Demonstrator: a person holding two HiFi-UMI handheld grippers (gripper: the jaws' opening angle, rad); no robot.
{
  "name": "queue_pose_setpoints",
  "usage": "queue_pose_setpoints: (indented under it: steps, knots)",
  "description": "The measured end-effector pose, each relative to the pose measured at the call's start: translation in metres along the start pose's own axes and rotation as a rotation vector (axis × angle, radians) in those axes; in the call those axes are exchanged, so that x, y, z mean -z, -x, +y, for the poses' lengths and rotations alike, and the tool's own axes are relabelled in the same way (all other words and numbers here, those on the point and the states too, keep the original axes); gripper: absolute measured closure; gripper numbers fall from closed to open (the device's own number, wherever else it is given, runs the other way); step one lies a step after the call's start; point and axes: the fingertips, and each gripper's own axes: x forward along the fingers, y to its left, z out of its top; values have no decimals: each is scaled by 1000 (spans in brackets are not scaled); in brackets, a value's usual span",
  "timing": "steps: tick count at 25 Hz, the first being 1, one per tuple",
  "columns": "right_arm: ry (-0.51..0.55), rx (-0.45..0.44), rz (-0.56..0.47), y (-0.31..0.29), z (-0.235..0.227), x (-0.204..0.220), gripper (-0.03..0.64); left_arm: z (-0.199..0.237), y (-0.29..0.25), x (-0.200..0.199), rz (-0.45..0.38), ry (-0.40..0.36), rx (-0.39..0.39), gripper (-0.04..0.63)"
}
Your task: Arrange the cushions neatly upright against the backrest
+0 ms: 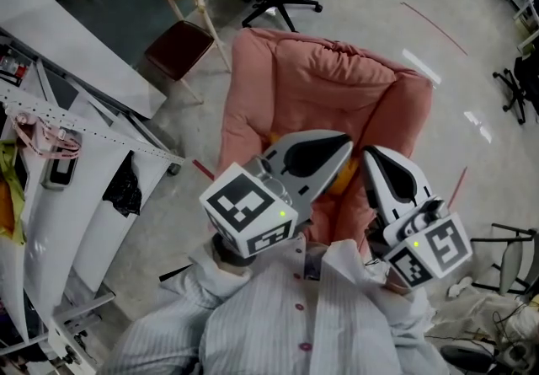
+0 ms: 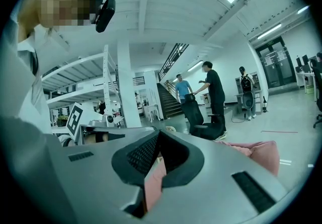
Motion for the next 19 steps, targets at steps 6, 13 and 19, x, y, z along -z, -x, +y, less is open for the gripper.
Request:
queue_pose_setpoints:
  steps: [6,13,19]
  knots:
    - [-6,14,-1,1,1,0,603,5,-4,2,24,0,9,584]
    - [-17,26,-5,8,0,1,603,18,-3,1,56,-90,-4,584]
    - [-8,52,-15,18,-5,4,603,18,-4,15,131,-127,50,584]
